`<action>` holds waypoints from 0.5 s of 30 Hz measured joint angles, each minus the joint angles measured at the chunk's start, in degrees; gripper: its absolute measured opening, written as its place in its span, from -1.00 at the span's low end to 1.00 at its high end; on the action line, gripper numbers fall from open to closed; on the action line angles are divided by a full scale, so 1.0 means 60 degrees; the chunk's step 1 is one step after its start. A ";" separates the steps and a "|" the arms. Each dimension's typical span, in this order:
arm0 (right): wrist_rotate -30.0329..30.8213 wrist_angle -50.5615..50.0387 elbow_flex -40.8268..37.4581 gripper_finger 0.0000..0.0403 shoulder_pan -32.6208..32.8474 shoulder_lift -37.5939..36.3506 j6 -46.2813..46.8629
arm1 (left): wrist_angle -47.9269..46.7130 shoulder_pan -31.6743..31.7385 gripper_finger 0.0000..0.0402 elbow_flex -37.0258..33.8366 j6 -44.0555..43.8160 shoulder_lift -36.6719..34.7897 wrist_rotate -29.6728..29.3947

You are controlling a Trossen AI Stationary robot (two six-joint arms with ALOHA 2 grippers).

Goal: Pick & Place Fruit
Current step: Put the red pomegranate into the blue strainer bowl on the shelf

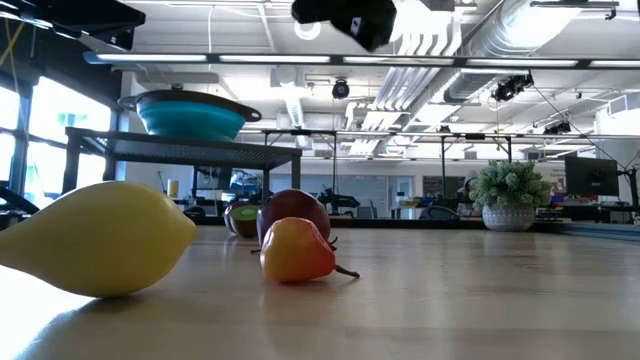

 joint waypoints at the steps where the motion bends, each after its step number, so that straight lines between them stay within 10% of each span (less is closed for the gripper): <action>1: -0.0225 0.0087 0.0000 -0.99 0.0088 0.0179 0.0226 | 0.0000 0.0000 -0.90 0.0000 0.0000 0.0000 0.0000; 15: -0.0986 0.1381 -0.0003 -0.99 0.0713 0.2390 0.1411 | -0.0076 0.0000 -0.90 0.0000 -0.0444 0.0000 -0.0004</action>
